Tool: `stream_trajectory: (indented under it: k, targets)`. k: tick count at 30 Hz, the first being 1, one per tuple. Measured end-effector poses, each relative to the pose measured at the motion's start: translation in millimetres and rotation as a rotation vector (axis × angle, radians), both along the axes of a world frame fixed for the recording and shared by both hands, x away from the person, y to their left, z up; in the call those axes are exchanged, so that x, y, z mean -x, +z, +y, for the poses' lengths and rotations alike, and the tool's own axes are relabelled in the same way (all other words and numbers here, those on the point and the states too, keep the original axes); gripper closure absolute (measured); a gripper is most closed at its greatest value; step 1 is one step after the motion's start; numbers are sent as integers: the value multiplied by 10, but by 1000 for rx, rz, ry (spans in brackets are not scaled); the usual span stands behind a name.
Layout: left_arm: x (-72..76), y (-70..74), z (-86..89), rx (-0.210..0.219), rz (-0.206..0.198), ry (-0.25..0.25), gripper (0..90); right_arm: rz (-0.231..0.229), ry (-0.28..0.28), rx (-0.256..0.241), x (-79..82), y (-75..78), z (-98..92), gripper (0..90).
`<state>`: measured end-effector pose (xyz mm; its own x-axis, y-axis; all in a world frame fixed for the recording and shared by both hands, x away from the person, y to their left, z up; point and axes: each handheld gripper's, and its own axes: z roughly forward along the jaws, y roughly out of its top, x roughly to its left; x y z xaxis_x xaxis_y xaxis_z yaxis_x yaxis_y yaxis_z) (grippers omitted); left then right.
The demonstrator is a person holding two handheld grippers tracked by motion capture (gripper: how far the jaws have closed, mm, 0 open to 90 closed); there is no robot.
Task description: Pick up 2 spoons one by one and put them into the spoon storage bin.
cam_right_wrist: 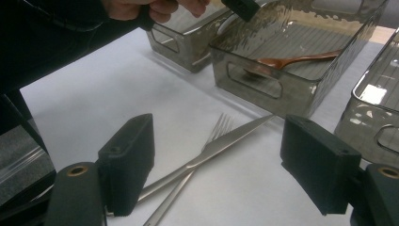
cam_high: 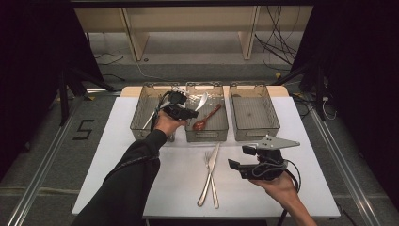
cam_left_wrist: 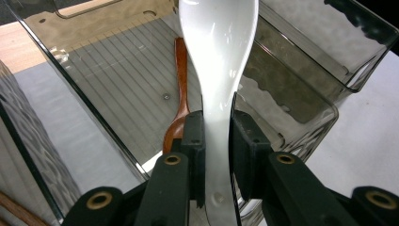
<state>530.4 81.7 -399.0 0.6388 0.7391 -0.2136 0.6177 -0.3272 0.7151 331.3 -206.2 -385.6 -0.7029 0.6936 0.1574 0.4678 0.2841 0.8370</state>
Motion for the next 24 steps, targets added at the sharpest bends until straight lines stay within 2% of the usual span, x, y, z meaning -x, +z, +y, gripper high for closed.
stream_trajectory:
  k: [2,4,7,16,24]
  targets:
    - [-6,7,-11,26,14,4,605,0,0,-1,1,1,-2,276]
    - [8,36,-25,12,11,12,517,-1,0,0,1,1,-5,276]
    - [45,106,-14,19,3,-1,489,0,-2,-2,-2,0,-9,276]
    - [246,289,154,89,-16,-15,389,-1,-2,0,5,4,1,276]
    - [537,353,383,118,-41,-38,335,2,-3,4,4,-5,15,276]
